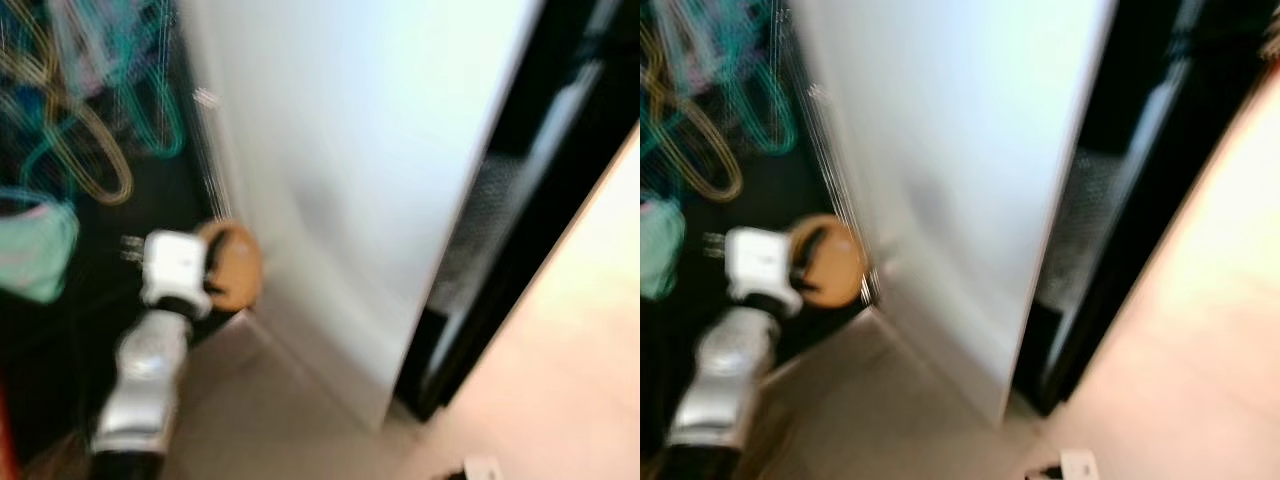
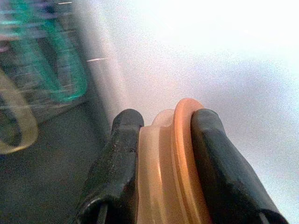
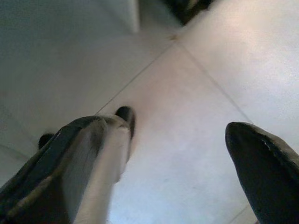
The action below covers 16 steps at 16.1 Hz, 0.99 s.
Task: Restocking fridge
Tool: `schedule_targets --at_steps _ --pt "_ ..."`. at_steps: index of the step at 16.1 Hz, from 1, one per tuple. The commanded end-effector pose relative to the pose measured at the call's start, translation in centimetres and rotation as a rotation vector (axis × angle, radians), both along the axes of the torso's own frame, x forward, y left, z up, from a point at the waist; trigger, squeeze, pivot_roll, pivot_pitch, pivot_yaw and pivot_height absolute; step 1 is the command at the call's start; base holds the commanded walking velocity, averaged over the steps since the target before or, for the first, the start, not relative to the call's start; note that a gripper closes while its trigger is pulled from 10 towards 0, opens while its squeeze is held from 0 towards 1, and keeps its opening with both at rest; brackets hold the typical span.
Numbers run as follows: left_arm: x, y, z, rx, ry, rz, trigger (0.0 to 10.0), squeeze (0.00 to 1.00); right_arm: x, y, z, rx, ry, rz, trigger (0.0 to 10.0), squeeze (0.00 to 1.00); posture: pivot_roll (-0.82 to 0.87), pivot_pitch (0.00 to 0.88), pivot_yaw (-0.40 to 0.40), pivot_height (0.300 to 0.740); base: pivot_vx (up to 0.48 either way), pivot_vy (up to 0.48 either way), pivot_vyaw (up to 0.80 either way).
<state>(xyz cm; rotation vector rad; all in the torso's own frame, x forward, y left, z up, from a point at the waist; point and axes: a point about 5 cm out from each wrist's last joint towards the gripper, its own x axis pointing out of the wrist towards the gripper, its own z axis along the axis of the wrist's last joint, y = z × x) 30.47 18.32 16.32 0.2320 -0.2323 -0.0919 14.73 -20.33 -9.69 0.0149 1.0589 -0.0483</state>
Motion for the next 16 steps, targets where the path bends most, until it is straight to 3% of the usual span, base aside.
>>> schedule_targets --at_steps 1,5,7,9,10,12,14,15,16 --pt "0.0 0.8 0.1 0.007 -0.012 0.02 10.0 0.0 0.1 0.3 0.0 0.008 -0.005 -0.01 10.0 0.0 0.06 0.0 0.009 0.74 0.0 0.0 -0.8" --pt "0.3 1.2 -1.6 -0.013 0.066 0.015 10.0 0.0 0.2 0.6 0.0 0.011 -0.008 -0.017 10.0 0.0 0.05 0.0 0.027 0.74 0.0 0.0 -0.8" --pt "0.5 2.0 -3.6 -0.049 0.143 0.045 10.0 0.0 0.2 0.7 0.0 0.013 -0.009 -0.022 10.0 0.0 0.04 0.0 0.035 0.74 0.0 0.0 -0.8" --pt "0.1 4.2 -9.1 -0.061 0.37 0.137 10.0 0.0 0.1 1.0 -0.1 0.014 -0.014 -0.033 10.0 0.0 0.02 0.0 0.053 0.74 0.0 0.0 -0.4" --pt "-0.7 5.4 -11.6 -0.077 0.49 0.206 10.0 0.0 0.1 1.0 -0.1 0.013 -0.02 -0.044 10.0 0.0 0.0 0.0 0.062 0.74 0.0 0.0 0.0" --pt "-2.3 6.8 -14.4 -0.101 0.639 0.29 10.0 0.0 0.1 1.1 -0.1 0.014 -0.026 -0.059 10.0 0.0 -0.01 0.0 0.067 0.74 0.0 0.0 0.0" --pt "-4.4 6.5 -17.6 -0.136 0.812 0.3 10.0 0.0 0.1 1.0 -0.1 0.008 -0.03 -0.074 10.0 0.0 -0.01 0.0 0.061 0.74 0.0 0.0 0.0" --pt "-4.9 6.3 -18.2 -0.126 0.849 0.293 10.0 0.0 0.1 1.0 -0.1 0.007 -0.031 -0.077 10.0 0.0 -0.01 0.0 0.061 0.74 0.0 0.0 0.0" --pt "-6.3 6.1 -19.7 -0.102 0.937 0.285 10.0 0.0 0.1 1.0 -0.1 0.006 -0.032 -0.088 10.0 0.0 -0.03 0.0 0.061 0.74 0.0 0.0 0.0"
